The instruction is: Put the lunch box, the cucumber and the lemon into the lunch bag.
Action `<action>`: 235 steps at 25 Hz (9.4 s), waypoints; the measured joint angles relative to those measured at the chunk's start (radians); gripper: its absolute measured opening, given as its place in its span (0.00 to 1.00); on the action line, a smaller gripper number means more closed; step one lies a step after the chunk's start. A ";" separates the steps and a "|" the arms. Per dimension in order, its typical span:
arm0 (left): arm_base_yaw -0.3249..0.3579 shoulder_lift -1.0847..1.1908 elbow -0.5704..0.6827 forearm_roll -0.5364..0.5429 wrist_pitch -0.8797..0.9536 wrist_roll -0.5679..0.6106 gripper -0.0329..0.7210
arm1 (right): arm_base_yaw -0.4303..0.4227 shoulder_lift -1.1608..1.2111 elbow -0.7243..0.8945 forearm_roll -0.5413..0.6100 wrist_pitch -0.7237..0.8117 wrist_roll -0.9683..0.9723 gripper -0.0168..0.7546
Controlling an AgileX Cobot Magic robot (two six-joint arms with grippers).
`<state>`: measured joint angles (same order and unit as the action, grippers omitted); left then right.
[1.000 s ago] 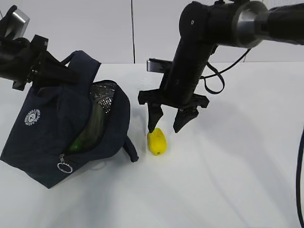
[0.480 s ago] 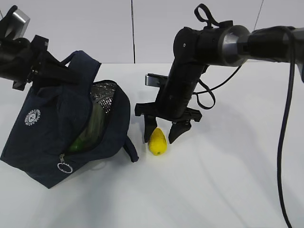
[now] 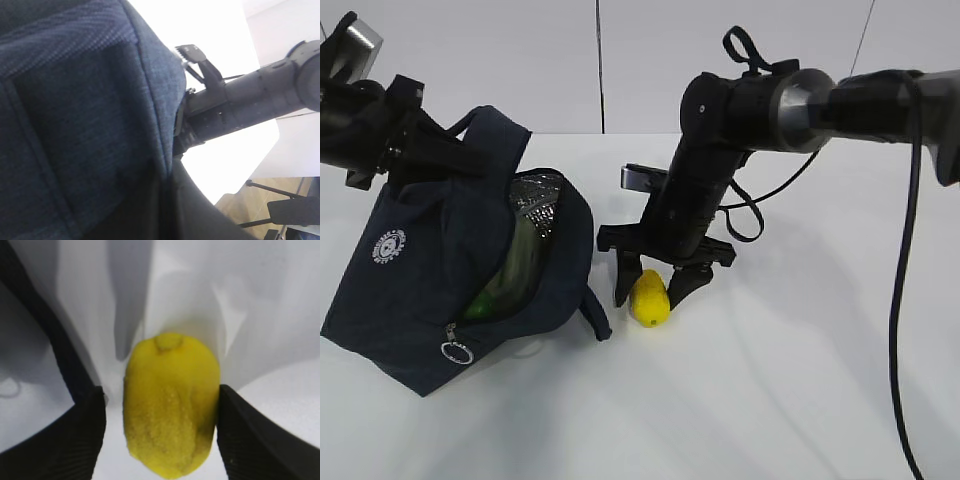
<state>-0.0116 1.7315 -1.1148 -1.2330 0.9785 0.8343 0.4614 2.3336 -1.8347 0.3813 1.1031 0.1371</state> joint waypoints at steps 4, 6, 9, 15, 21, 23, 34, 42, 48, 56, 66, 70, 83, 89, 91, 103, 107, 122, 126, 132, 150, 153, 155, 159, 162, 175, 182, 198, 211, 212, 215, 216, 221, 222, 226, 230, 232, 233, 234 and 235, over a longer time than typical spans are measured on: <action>0.000 0.000 0.000 0.000 0.000 0.000 0.03 | 0.002 0.008 0.000 0.000 0.001 0.000 0.69; 0.000 0.000 0.000 0.000 0.000 0.000 0.03 | 0.002 0.008 0.000 0.000 0.001 0.000 0.69; 0.000 0.000 0.000 0.000 0.000 0.000 0.03 | 0.002 0.019 -0.002 0.002 0.005 -0.004 0.69; 0.000 0.000 0.000 0.000 -0.001 0.000 0.03 | 0.002 0.021 -0.004 0.005 0.015 -0.017 0.62; 0.000 0.000 0.000 0.000 -0.001 0.000 0.03 | 0.002 0.023 -0.004 0.005 0.022 -0.030 0.50; 0.000 0.000 0.000 0.000 -0.001 0.000 0.03 | 0.002 0.023 -0.004 0.005 0.033 -0.032 0.49; 0.000 0.000 0.000 0.044 -0.002 0.000 0.03 | 0.002 0.033 -0.042 0.107 0.102 -0.169 0.48; 0.000 0.000 0.000 0.141 -0.023 0.000 0.03 | 0.002 0.028 -0.185 0.213 0.110 -0.230 0.48; 0.006 0.000 0.000 0.168 -0.036 0.000 0.03 | 0.002 0.027 -0.249 0.353 0.115 -0.238 0.48; 0.079 0.000 0.000 0.174 -0.019 0.000 0.03 | 0.002 0.001 -0.250 0.320 0.118 -0.240 0.48; 0.108 0.000 0.000 0.244 0.024 0.000 0.03 | -0.004 0.001 -0.290 0.153 0.119 -0.227 0.48; 0.108 0.000 0.000 0.270 0.024 0.000 0.03 | -0.006 0.001 -0.362 0.117 0.120 -0.176 0.48; 0.108 0.000 0.000 0.234 0.008 0.000 0.03 | -0.008 0.058 -0.401 0.448 0.122 -0.162 0.48; 0.108 0.000 0.000 0.227 0.008 0.000 0.03 | 0.019 0.104 -0.401 0.510 0.122 -0.162 0.48; 0.108 0.000 0.000 0.225 0.007 0.000 0.03 | 0.030 0.117 -0.401 0.521 0.122 -0.162 0.49; 0.108 0.000 0.000 0.221 -0.007 0.000 0.03 | 0.048 0.141 -0.402 0.527 0.121 -0.157 0.75; 0.108 0.000 0.000 0.232 -0.007 0.000 0.03 | 0.046 0.141 -0.413 0.527 0.121 -0.165 0.75; 0.108 0.000 0.000 0.242 -0.011 0.000 0.03 | 0.006 0.141 -0.655 0.468 0.122 -0.193 0.75; 0.108 0.000 0.000 0.242 -0.011 0.000 0.03 | -0.014 0.141 -0.666 0.336 0.127 -0.155 0.75; 0.108 0.000 0.000 0.242 -0.011 0.000 0.03 | -0.022 0.122 -0.666 0.166 0.135 -0.121 0.75; 0.108 0.000 0.000 0.250 -0.029 0.000 0.03 | -0.006 0.098 -0.453 0.209 0.137 -0.111 0.75; 0.108 0.000 0.000 0.250 -0.030 0.000 0.03 | 0.001 0.096 -0.421 0.212 0.137 -0.119 0.75; 0.108 0.000 0.000 0.250 -0.030 0.000 0.03 | 0.006 0.096 -0.401 0.212 0.135 -0.121 0.75; 0.108 0.000 0.000 0.250 -0.031 0.000 0.03 | 0.010 0.096 -0.389 0.212 0.132 -0.137 0.75; 0.108 0.000 0.000 0.244 -0.031 0.000 0.03 | 0.010 0.096 -0.389 0.212 0.132 -0.147 0.75; 0.108 0.000 0.000 0.190 -0.016 0.000 0.03 | 0.010 0.096 -0.389 0.214 0.131 -0.151 0.75; 0.108 0.000 0.000 0.186 -0.014 0.000 0.03 | 0.010 0.106 -0.389 0.214 0.129 -0.151 0.60; 0.108 0.000 0.000 0.183 0.002 0.000 0.03 | 0.010 0.148 -0.389 0.272 0.124 -0.187 0.06; 0.105 0.004 0.000 -0.106 0.162 -0.058 0.03 | 0.018 -0.070 -0.385 -0.027 0.153 -0.190 0.03; 0.100 0.006 0.000 -0.110 0.162 -0.072 0.03 | 0.018 -0.090 -0.385 -0.050 0.153 -0.190 0.03; 0.058 0.006 0.000 -0.117 0.148 -0.087 0.03 | 0.018 -0.132 -0.384 -0.110 0.155 -0.190 0.03; 0.035 0.006 0.000 -0.124 0.131 -0.089 0.03 | 0.018 -0.140 -0.383 -0.123 0.157 -0.190 0.03; -0.114 0.027 0.000 -0.224 0.029 -0.093 0.03 | 0.018 -0.191 -0.309 -0.243 0.163 -0.158 0.03; -0.148 0.043 0.000 -0.254 0.018 -0.086 0.03 | 0.018 -0.205 -0.278 -0.271 0.163 -0.153 0.03; -0.240 0.104 0.000 -0.328 -0.058 -0.051 0.03 | 0.011 -0.249 -0.183 -0.344 0.165 -0.143 0.03; -0.256 0.167 0.000 -0.398 -0.037 -0.045 0.03 | -0.003 -0.285 -0.147 -0.369 0.165 -0.111 0.02; -0.256 0.192 0.000 -0.423 -0.032 -0.032 0.03 | -0.004 -0.298 -0.141 -0.369 0.165 -0.099 0.02; -0.256 0.203 0.000 -0.434 -0.032 -0.025 0.03 | -0.005 -0.302 -0.139 -0.369 0.165 -0.096 0.02; -0.256 0.211 0.000 -0.438 -0.032 -0.020 0.03 | -0.005 -0.302 -0.137 -0.374 0.165 -0.094 0.02; -0.256 0.216 -0.001 -0.445 -0.032 -0.018 0.03 | -0.007 -0.302 -0.135 -0.381 0.165 -0.092 0.02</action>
<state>-0.2679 1.9472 -1.1162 -1.6777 0.9463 0.8162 0.4540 2.0315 -1.9696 0.0000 1.2684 0.0455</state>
